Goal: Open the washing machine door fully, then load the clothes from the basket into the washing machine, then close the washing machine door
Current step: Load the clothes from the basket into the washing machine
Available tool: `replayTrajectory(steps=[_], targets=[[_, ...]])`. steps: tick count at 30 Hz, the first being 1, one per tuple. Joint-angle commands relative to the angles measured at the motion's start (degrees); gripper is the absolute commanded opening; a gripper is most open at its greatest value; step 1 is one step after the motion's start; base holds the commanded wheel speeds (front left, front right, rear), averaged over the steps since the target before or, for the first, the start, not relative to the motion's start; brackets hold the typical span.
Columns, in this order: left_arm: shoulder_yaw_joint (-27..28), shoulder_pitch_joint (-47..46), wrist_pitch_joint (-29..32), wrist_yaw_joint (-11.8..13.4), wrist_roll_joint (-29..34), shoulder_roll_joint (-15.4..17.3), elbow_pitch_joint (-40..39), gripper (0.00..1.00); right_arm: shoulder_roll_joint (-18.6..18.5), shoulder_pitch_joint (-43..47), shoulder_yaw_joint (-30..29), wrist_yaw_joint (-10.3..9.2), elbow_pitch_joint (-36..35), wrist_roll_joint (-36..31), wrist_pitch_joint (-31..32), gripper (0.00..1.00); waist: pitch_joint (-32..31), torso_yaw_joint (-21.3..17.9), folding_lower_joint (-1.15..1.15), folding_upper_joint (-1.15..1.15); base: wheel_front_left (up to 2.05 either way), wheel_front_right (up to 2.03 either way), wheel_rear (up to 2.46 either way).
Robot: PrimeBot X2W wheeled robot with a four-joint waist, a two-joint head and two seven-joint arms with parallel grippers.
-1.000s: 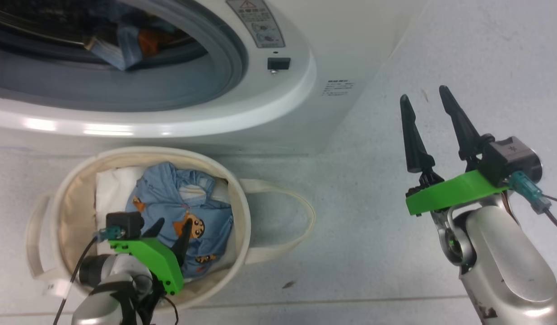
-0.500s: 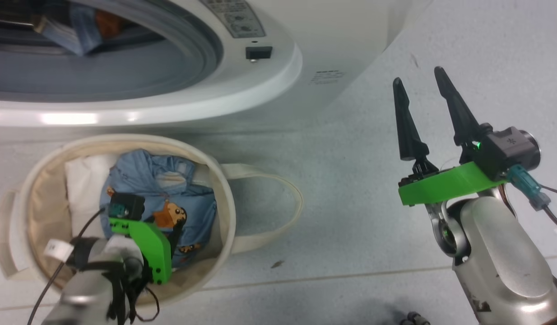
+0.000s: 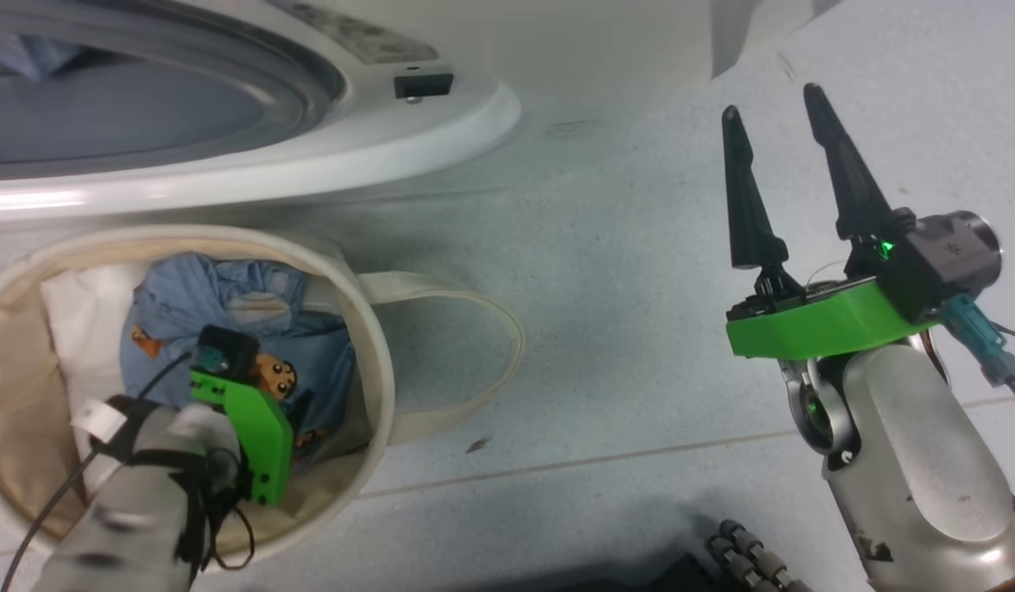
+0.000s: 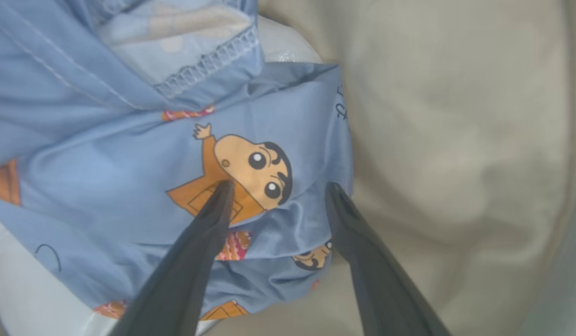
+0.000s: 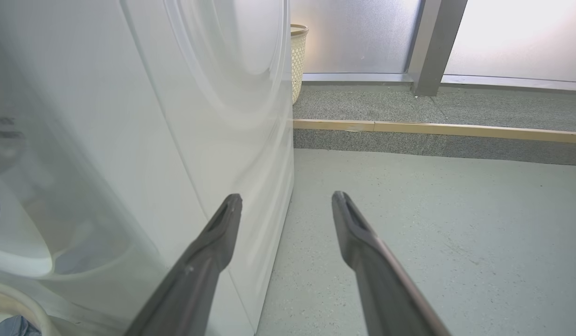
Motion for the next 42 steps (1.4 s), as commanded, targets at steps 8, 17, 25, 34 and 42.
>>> replayTrajectory(steps=[8, 17, 25, 34, 42], targets=[[0.84, -1.04, -1.08, 0.77, -0.10, 1.84, 0.81, 1.00, 0.84, 2.94, -0.02, 0.01, -3.58, -1.16, -0.70, 1.00, 2.10, -1.23, -0.01, 0.00, 0.00, 0.00, 0.00], [0.99, -1.42, 2.31, 5.00, -0.75, 2.07, 1.00, 1.00, 1.08, 3.84, -0.40, 0.01, -5.10, -1.72, -0.16, 1.00, 3.09, -1.75, -0.01, 0.00, 0.00, 0.00, 0.00], [1.57, -1.99, 1.92, 6.45, -1.67, 2.30, 1.01, 0.00, 1.35, 3.89, -0.71, 0.01, -5.40, -2.13, 0.04, 1.00, 3.17, -1.77, -0.01, 0.00, 0.00, 0.00, 0.00], [2.38, -2.40, -3.69, 5.33, -2.79, 1.56, 1.02, 0.00, 1.94, 3.14, -0.62, 0.01, -4.13, -1.54, -0.30, 1.00, 1.63, -0.71, -0.01, 0.00, 0.00, 0.00, 0.00], [3.70, 0.77, -10.37, 3.10, -4.69, 0.94, 1.02, 0.00, 2.80, 2.53, 0.18, 0.01, -0.62, 1.37, -0.66, 1.00, -4.36, 0.73, -0.01, 0.00, 0.00, 0.00, 0.00]])
